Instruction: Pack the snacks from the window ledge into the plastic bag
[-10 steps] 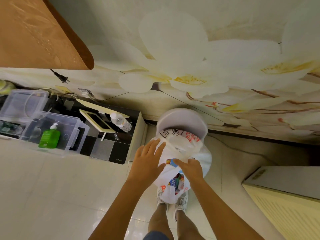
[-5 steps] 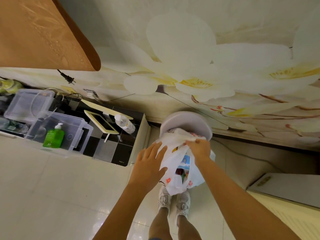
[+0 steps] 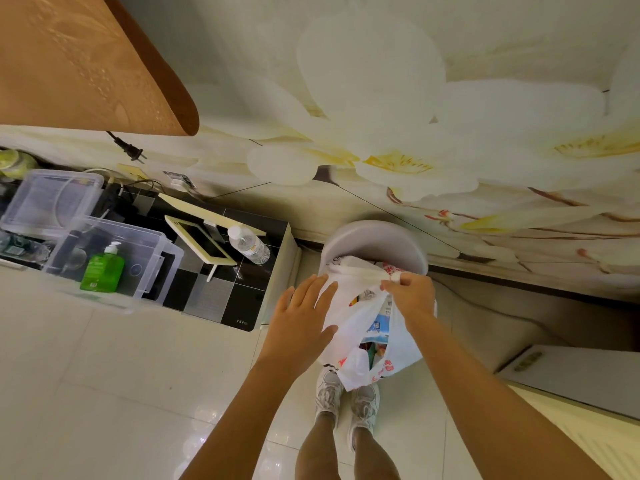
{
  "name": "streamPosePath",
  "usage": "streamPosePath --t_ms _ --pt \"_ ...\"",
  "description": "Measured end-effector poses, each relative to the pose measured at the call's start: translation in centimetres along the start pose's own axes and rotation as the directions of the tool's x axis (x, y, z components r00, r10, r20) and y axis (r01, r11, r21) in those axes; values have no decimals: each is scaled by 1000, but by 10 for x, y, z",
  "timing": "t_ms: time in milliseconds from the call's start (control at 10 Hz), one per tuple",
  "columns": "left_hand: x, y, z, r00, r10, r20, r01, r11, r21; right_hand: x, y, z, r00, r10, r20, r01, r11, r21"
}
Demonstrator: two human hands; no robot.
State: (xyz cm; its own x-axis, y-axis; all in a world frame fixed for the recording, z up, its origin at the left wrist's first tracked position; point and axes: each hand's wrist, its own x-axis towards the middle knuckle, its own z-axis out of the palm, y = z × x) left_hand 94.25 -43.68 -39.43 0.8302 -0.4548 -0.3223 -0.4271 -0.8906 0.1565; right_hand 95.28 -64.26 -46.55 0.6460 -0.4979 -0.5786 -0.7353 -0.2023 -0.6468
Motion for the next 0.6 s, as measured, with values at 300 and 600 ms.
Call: streamPosePath --t_ms 300,600 --pt "-2 5 -6 1000 1 8 -1 1000 23 -18 15 -3 996 -80 33 85 976 -203" --pt "-9 20 -23 999 19 43 -21 999 50 -35 24 -18 993 -112 42 117 980 -160"
